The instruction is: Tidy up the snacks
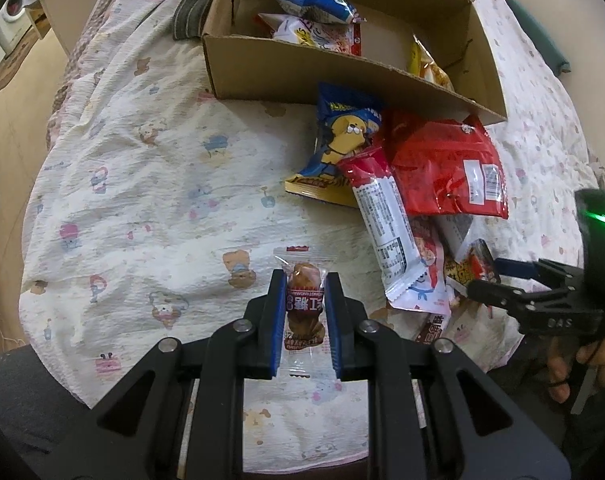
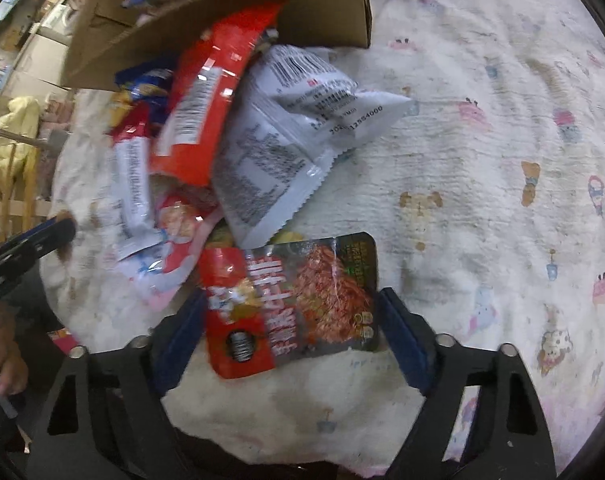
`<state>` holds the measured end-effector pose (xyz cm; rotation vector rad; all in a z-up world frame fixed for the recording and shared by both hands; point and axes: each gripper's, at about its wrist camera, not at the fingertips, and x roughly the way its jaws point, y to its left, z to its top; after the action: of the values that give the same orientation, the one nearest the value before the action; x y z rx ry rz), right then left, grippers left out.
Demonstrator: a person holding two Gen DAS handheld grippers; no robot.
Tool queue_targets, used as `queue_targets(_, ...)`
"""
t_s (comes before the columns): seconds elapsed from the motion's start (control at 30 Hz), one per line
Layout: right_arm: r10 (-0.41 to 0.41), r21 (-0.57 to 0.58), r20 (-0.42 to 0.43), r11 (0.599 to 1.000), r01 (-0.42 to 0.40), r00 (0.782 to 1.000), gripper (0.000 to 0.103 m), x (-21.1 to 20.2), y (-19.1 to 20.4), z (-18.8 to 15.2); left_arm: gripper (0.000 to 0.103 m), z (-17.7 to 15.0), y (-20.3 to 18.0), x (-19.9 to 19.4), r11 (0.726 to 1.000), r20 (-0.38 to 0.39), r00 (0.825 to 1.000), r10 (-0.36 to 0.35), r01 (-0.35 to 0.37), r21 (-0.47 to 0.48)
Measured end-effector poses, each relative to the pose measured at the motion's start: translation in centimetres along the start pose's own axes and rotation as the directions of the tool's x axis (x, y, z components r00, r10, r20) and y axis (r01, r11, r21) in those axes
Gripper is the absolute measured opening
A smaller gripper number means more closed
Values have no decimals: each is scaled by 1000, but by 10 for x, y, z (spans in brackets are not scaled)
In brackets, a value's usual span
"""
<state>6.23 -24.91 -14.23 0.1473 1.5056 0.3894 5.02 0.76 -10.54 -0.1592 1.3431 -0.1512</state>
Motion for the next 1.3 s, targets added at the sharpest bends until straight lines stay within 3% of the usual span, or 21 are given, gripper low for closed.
queue_targets(0.1, 29, 17, 24, 999, -29, 999, 71, -11, -3, -7, 16, -1, -1, 0, 1000, 2, 1000, 4, -4, 3)
queue_targets(0.13, 37, 22, 27, 999, -37, 999, 64, -13, -5, -9, 16, -1, -1, 0, 1000, 3, 1000, 5, -5, 4)
queue_targets(0.2, 29, 28, 34, 999, -30, 999, 42, -16, -8, -12, 16, -1, -2, -1, 1000, 7, 1000, 7, -7, 4)
queue_targets(0.23, 28, 27, 39, 999, -29, 999, 24, -16, -9, -13, 16, -1, -3, -1, 1000, 9, 1000, 9, -9, 4)
queue_targets(0.53, 50, 20, 105, 998, -52, 993, 17, -36, -17, -16, 16, -2, -4, -5, 1000, 35, 999, 21, -21, 3)
queue_targets(0.8, 136, -29, 224, 991, -132, 965, 15, -91, -3, -22, 16, 15, -6, -36, 1000, 104, 994, 18, -19, 4)
queue_targets(0.93, 157, -69, 310, 987, -142, 938, 6, -129, 9, -13, 16, 34, -5, -56, 1000, 150, 989, 7, -6, -9)
queue_targets(1.17, 194, -117, 456, 981, -157, 868, 3, -174, 25, 24, 16, 84, -10, -87, 999, 236, 971, 27, -30, 10)
queue_targets(1.23, 190, -120, 455, 981, -151, 870, 3, -173, 28, 37, 16, 94, -10, -93, 999, 252, 967, 32, -35, 9)
queue_targets(1.3, 208, -126, 414, 977, -171, 886, 6, -167, 26, 45, 16, 98, -13, -94, 999, 261, 965, 31, -37, 21)
